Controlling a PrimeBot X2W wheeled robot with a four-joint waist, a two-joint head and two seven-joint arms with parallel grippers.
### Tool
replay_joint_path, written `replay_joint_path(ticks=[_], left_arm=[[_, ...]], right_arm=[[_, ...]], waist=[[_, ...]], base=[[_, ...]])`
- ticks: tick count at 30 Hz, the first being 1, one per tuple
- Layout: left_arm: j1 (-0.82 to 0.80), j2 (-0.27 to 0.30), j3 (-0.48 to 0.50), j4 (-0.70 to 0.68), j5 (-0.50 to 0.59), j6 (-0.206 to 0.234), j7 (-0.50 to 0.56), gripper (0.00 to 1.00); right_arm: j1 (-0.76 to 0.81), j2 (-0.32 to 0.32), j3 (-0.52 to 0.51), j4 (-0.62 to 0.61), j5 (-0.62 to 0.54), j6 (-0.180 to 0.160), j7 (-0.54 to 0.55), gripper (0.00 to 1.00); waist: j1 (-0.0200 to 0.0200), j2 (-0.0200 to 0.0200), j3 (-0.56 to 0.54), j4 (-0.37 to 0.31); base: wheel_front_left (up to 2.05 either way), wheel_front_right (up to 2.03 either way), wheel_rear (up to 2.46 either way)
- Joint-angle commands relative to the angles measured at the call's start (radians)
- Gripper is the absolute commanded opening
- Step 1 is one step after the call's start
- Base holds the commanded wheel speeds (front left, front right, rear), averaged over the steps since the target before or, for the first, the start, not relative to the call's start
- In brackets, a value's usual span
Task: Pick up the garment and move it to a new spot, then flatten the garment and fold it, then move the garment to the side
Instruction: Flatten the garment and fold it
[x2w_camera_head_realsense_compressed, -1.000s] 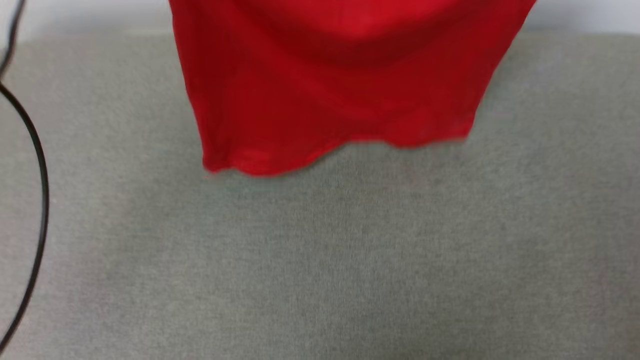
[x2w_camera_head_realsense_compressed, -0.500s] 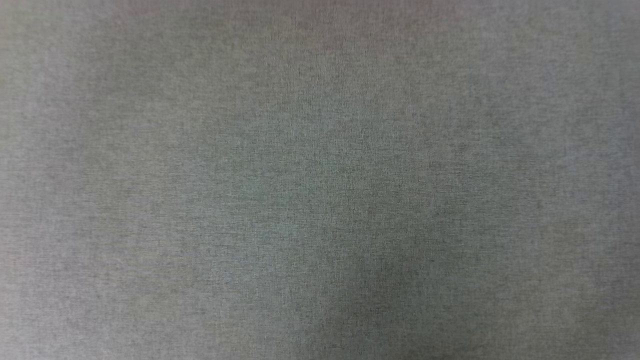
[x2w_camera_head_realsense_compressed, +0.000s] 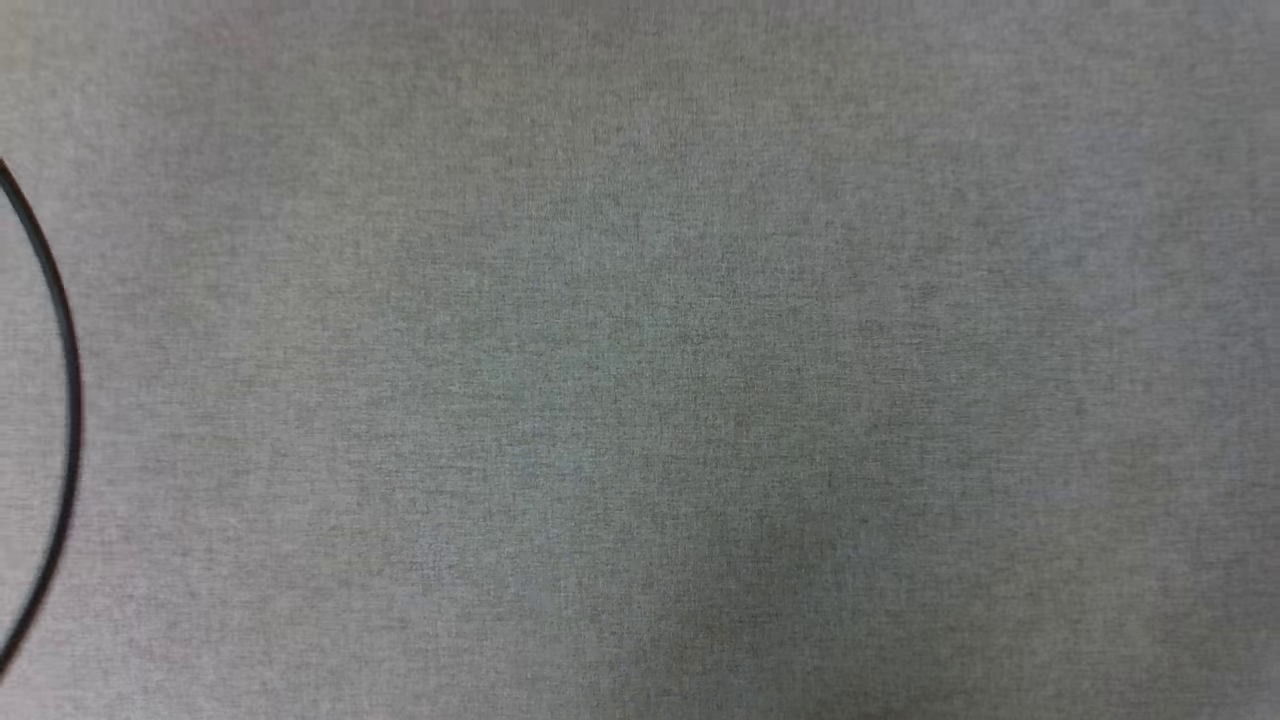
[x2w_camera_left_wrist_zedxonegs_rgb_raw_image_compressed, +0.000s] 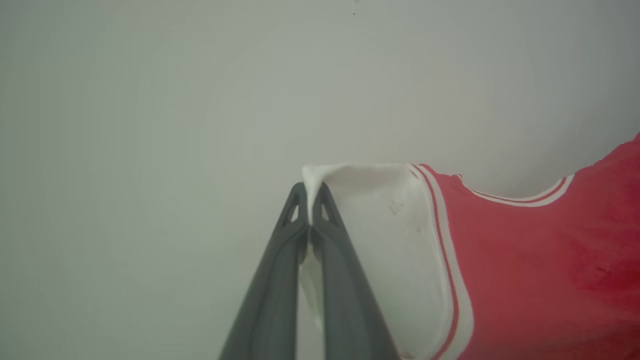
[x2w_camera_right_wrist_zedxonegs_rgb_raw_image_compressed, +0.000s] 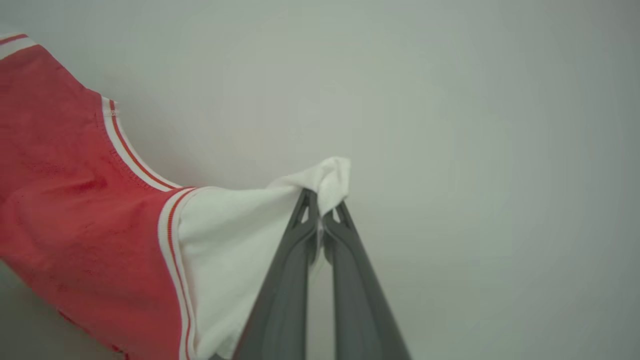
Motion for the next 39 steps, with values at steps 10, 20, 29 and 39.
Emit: replay_joint_path(ticks=[10, 20, 29, 39], left_arm=[[0.436, 0.049, 0.081, -0.169, -0.058, 0.078, -0.026, 0.00], [0.998, 0.071, 0.206, -0.445, -0.065, 0.214, -0.027, 0.00], [1.431, 0.048, 0.316, -0.550, -0.086, 0.262, -0.027, 0.00], [1.734, -0.003, 0.437, -0.563, -0.089, 0.254, -0.027, 0.00]], right_arm=[[0.335, -0.055, 0.126, -0.068, 0.162, -0.002, -0.079, 0.00], [0.749, -0.152, 0.182, -0.219, 0.236, -0.002, -0.096, 0.00], [1.118, -0.179, 0.145, -0.290, 0.281, -0.002, -0.096, 0.00], [1.439, -0.165, 0.041, -0.298, 0.287, -0.002, -0.092, 0.00]], waist=[[-0.0002, 0.0000, -0.139, 0.010], [-0.0002, 0.0000, -0.288, 0.018], [-0.0002, 0.0000, -0.410, 0.007], [-0.0002, 0.0000, -0.503, 0.000]], base=[[0.00, 0.00, 0.00], [0.00, 0.00, 0.00], [0.00, 0.00, 0.00], [0.00, 0.00, 0.00]])
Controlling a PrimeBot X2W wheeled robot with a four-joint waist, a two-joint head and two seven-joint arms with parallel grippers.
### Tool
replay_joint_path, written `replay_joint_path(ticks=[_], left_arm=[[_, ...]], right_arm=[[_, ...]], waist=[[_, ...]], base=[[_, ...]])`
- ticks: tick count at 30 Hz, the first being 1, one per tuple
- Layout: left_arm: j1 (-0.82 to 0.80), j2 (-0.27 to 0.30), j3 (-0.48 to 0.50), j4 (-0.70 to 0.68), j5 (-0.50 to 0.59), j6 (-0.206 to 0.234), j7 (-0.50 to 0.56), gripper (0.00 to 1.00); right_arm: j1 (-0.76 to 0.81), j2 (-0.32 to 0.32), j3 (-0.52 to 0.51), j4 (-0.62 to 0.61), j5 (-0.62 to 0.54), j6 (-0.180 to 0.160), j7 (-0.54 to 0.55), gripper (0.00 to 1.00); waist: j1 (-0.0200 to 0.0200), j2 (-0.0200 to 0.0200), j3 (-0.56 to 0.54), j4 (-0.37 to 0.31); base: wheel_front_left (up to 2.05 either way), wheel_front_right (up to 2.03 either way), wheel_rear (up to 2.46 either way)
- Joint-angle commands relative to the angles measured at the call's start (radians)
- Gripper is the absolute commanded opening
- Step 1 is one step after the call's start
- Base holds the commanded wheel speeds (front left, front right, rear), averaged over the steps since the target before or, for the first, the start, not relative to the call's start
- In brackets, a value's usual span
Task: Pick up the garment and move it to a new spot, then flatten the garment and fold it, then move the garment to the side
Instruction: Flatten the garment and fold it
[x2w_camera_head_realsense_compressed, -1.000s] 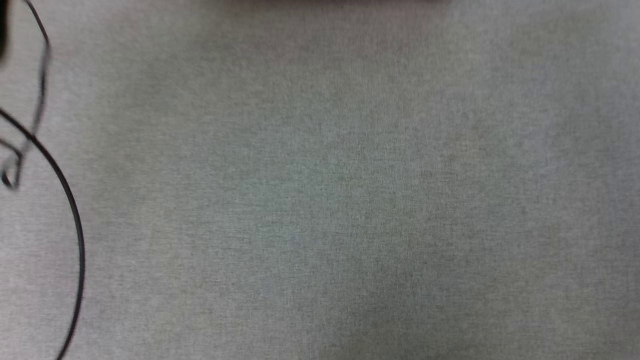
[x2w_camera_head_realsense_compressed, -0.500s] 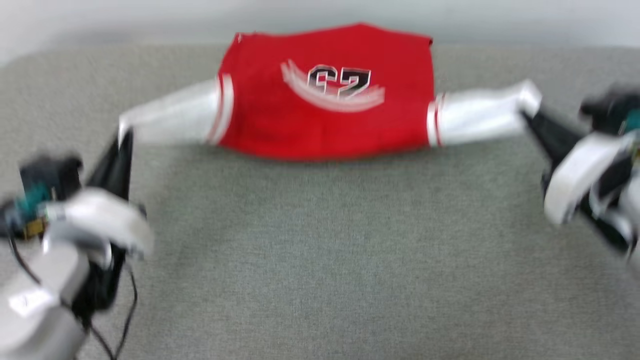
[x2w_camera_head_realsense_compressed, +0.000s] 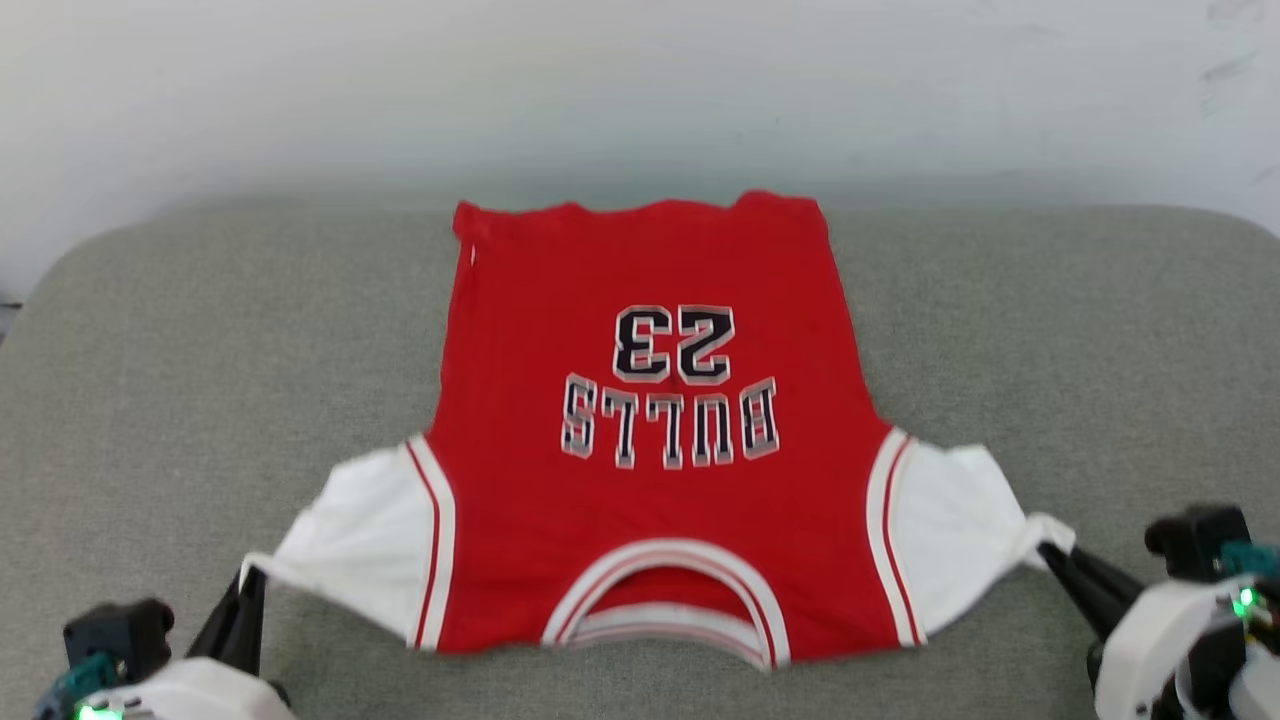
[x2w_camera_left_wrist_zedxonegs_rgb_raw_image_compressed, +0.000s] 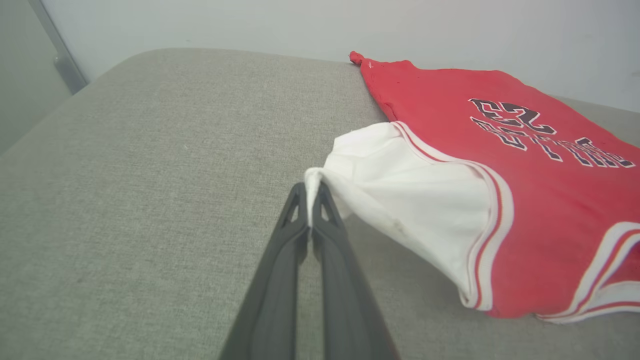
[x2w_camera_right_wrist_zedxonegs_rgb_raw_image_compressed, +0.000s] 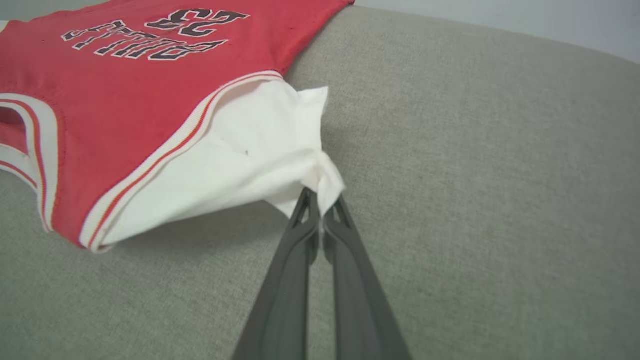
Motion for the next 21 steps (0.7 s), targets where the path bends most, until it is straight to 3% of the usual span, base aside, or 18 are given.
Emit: replay_joint_path(ticks=[1, 8, 20, 21], left_arm=[[0.050, -0.010, 0.019, 0.002, 0.006, -0.001, -0.007, 0.00], [0.169, -0.051, 0.060, 0.048, 0.006, -0.028, -0.007, 0.00], [0.217, -0.123, 0.106, 0.087, 0.055, -0.063, -0.007, 0.00], [0.213, -0.128, 0.107, 0.086, 0.061, -0.063, -0.007, 0.00]], right_arm=[[0.060, 0.002, -0.028, 0.000, -0.007, -0.002, 0.002, 0.00], [0.223, 0.006, -0.098, -0.022, -0.027, -0.002, 0.032, 0.00], [0.316, 0.050, -0.203, -0.069, -0.091, -0.002, 0.073, 0.00], [0.312, 0.059, -0.211, -0.075, -0.099, -0.002, 0.076, 0.23]], waist=[[0.0003, 0.0000, -0.027, -0.003], [0.0003, 0.0000, -0.057, -0.012], [0.0003, 0.0000, -0.058, -0.019], [0.0003, 0.0000, -0.058, -0.019]], base=[[0.00, 0.00, 0.00], [0.00, 0.00, 0.00], [0.00, 0.00, 0.00], [0.00, 0.00, 0.00]])
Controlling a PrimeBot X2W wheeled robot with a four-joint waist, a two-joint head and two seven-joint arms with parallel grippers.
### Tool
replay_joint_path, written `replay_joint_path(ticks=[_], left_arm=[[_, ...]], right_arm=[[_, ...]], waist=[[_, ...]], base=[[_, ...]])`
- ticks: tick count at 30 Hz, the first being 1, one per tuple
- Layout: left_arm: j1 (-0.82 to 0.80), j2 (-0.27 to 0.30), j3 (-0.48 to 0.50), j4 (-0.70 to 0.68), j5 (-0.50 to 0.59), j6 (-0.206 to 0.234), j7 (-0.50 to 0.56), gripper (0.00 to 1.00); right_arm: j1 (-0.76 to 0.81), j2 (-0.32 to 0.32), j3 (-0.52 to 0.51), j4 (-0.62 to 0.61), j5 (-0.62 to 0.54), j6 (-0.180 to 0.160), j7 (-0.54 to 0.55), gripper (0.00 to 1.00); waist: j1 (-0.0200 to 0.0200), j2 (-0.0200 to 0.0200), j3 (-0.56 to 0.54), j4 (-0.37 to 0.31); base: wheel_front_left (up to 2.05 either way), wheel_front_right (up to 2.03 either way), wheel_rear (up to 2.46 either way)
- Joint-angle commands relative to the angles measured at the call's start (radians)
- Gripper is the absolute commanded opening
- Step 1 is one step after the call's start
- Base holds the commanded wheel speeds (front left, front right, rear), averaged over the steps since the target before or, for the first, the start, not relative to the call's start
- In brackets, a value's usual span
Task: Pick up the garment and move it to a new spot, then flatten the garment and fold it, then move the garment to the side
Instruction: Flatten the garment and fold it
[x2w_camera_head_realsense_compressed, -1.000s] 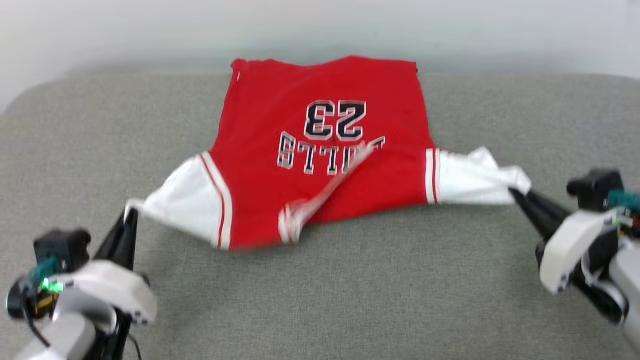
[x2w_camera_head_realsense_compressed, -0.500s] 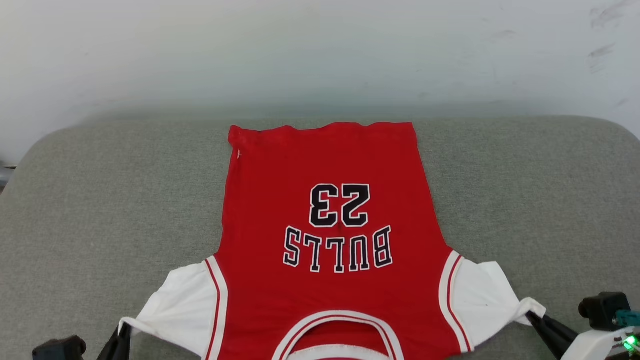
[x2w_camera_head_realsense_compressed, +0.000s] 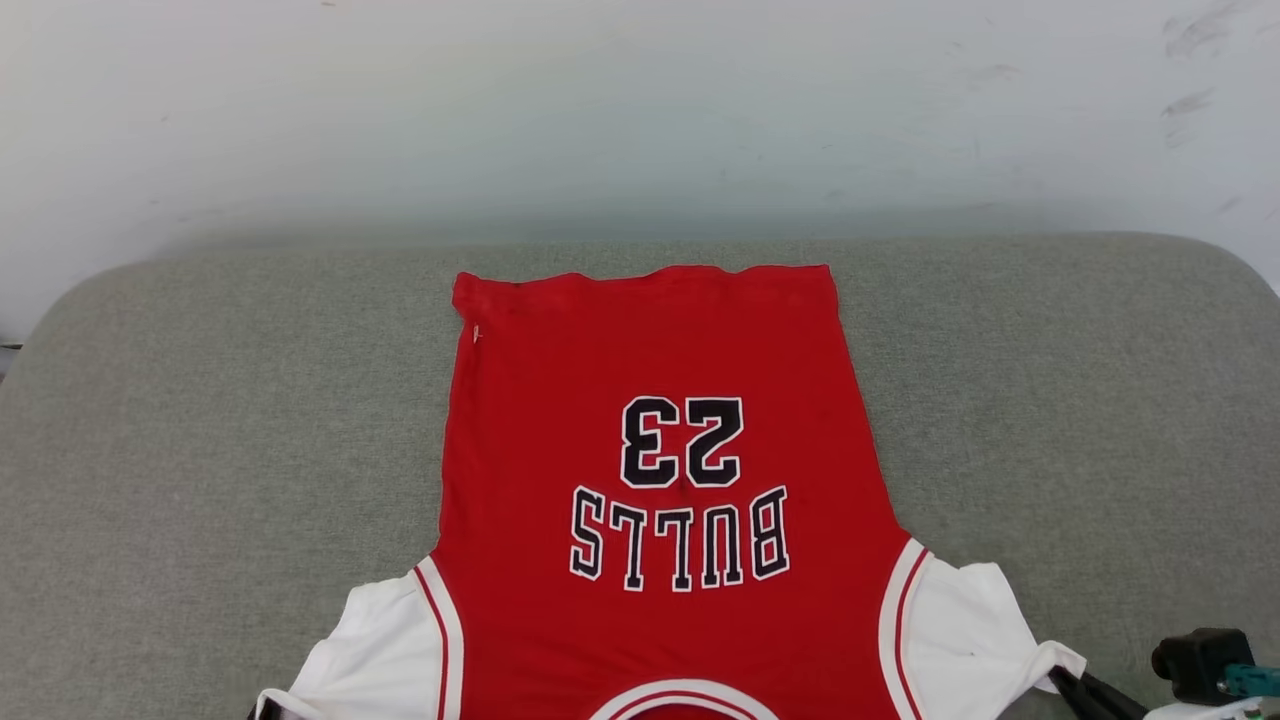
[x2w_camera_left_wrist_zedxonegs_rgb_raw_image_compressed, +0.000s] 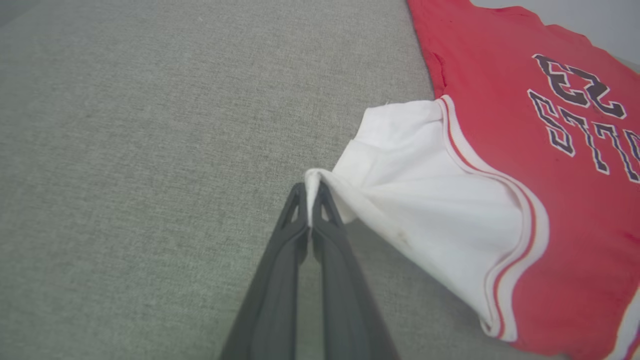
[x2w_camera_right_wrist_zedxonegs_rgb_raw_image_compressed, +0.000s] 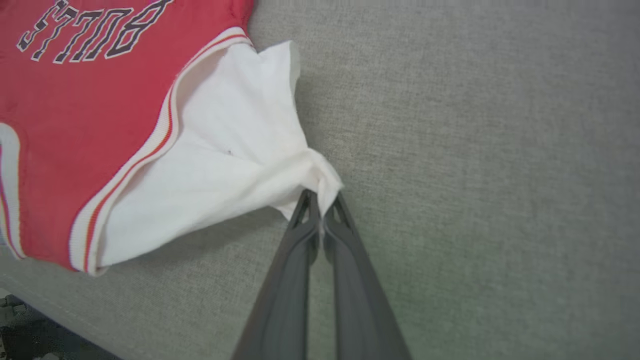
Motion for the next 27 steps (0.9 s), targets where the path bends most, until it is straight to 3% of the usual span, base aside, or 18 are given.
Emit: replay_joint_path(ticks=[1, 6, 15, 22, 27], left_arm=[[-0.003, -0.005, 0.006, -0.002, 0.012, -0.001, -0.007, 0.00], [-0.020, -0.022, 0.014, -0.025, 0.042, 0.000, -0.007, 0.00], [-0.060, -0.036, 0.026, -0.095, 0.109, 0.005, -0.007, 0.00], [-0.143, -0.058, 0.018, -0.140, 0.162, 0.007, -0.007, 0.00], [-0.207, -0.099, 0.018, -0.172, 0.204, 0.000, -0.007, 0.00]], right_arm=[[-0.006, 0.010, -0.014, -0.007, -0.012, -0.002, 0.006, 1.00], [-0.040, 0.022, -0.094, -0.055, -0.051, -0.002, 0.007, 1.00], [-0.255, -0.054, -0.273, -0.226, -0.126, -0.002, 0.099, 1.00], [-0.519, -0.041, -0.289, -0.312, -0.129, -0.001, 0.307, 1.00], [-0.706, -0.036, -0.251, -0.247, -0.111, -0.001, 0.557, 1.00]], waist=[[0.0000, 0.0000, 0.000, 0.000], [0.0000, 0.0000, 0.012, 0.006], [0.0000, 0.0000, 0.088, 0.041], [0.0000, 0.0000, 0.203, 0.106], [0.0000, 0.0000, 0.311, 0.161]], base=[[0.00, 0.00, 0.00], [0.00, 0.00, 0.00], [0.00, 0.00, 0.00], [0.00, 0.00, 0.00], [0.00, 0.00, 0.00]])
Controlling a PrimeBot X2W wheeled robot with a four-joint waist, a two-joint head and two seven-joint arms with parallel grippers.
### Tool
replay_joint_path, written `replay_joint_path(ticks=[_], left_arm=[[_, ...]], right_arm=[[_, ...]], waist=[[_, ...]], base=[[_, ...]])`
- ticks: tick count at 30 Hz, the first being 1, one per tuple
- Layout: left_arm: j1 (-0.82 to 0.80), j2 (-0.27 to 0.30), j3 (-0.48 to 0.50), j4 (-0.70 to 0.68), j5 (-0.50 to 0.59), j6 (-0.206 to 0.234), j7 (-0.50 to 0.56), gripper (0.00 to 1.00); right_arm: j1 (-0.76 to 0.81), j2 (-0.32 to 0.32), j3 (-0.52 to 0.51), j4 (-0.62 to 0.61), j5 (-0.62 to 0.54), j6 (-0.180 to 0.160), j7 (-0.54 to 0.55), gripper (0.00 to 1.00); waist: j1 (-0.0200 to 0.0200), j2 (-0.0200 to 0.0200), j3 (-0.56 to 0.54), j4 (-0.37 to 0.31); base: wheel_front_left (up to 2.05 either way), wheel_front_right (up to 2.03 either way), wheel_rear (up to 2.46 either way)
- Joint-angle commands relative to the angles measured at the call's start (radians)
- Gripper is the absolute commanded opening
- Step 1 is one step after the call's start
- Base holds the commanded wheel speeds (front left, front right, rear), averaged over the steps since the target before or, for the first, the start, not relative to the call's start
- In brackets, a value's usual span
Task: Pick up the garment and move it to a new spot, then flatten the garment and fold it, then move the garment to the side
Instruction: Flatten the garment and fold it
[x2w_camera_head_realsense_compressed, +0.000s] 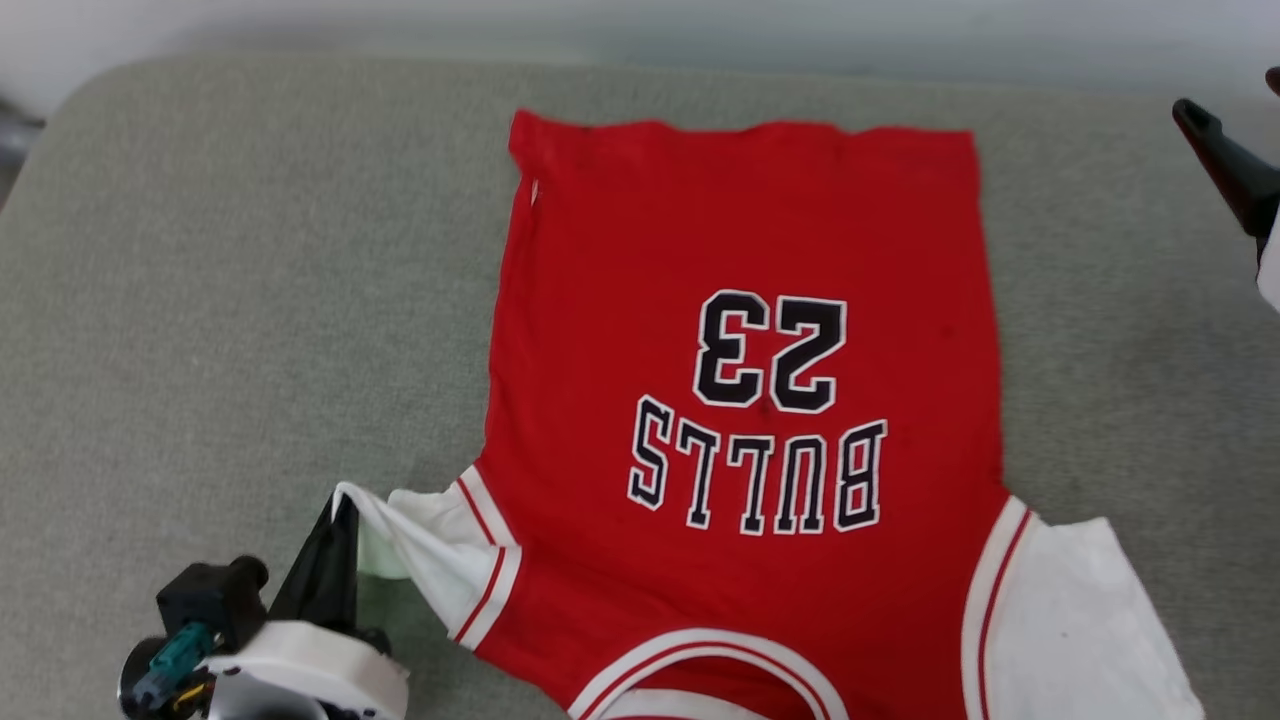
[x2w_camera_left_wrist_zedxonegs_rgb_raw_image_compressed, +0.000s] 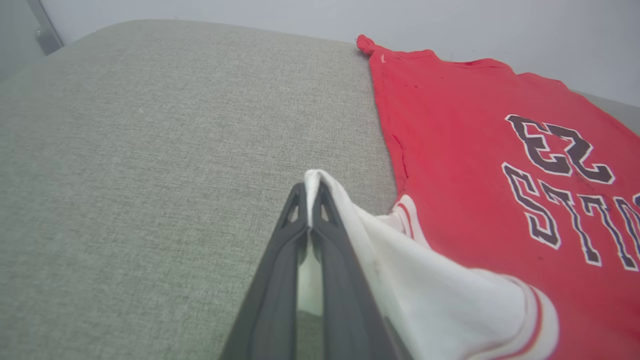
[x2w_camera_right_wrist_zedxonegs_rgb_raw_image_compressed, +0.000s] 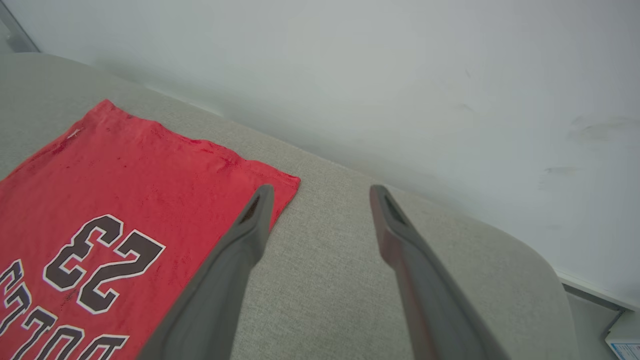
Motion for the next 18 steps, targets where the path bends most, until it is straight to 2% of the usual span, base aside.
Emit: replay_joint_path(ticks=[1, 9, 12, 18], left_arm=[[-0.026, -0.015, 0.002, -0.010, 0.017, -0.005, -0.007, 0.00], [-0.104, -0.100, 0.017, -0.029, 0.088, -0.045, -0.006, 0.00], [-0.133, -0.129, 0.022, -0.031, 0.113, -0.063, -0.006, 0.00], [-0.166, -0.181, 0.043, -0.033, 0.160, -0.097, -0.006, 0.00]], right_arm=[[-0.056, 0.003, 0.018, 0.027, 0.008, -0.001, 0.075, 1.00], [-0.297, -0.003, 0.098, 0.160, 0.033, -0.001, 0.468, 1.00], [-0.364, -0.001, 0.106, 0.195, 0.014, -0.001, 0.545, 1.00], [-0.446, 0.013, 0.119, 0.261, -0.049, -0.001, 0.592, 1.00]], waist=[[-0.0002, -0.0001, 0.090, 0.061], [-0.0002, -0.0001, 0.234, 0.137], [-0.0002, -0.0001, 0.286, 0.162], [-0.0002, -0.0001, 0.365, 0.193]], base=[[0.00, 0.00, 0.00], [0.00, 0.00, 0.00], [0.00, 0.00, 0.00], [0.00, 0.00, 0.00]])
